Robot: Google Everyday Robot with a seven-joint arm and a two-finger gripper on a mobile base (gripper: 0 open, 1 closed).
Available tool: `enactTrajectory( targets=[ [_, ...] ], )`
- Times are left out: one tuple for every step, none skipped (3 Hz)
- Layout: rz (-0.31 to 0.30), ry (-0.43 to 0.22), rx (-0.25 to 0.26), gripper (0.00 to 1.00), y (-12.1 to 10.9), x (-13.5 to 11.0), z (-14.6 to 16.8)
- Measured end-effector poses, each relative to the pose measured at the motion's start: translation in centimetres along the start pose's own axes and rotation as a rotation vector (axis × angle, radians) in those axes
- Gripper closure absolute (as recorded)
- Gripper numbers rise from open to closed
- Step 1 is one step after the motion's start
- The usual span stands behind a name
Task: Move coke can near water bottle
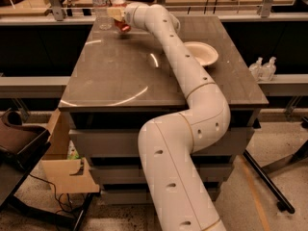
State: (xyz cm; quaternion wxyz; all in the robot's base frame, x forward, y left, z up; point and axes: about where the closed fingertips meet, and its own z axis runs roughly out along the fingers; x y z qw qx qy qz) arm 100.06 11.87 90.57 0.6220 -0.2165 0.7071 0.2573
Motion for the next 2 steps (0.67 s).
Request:
enactTrajectory(
  targets=[
    [0.001,0.002,-0.002,0.0,0.18,0.17,0.17],
    [0.001,0.002,-0.002,0.0,0.18,0.17,0.17]
  ],
)
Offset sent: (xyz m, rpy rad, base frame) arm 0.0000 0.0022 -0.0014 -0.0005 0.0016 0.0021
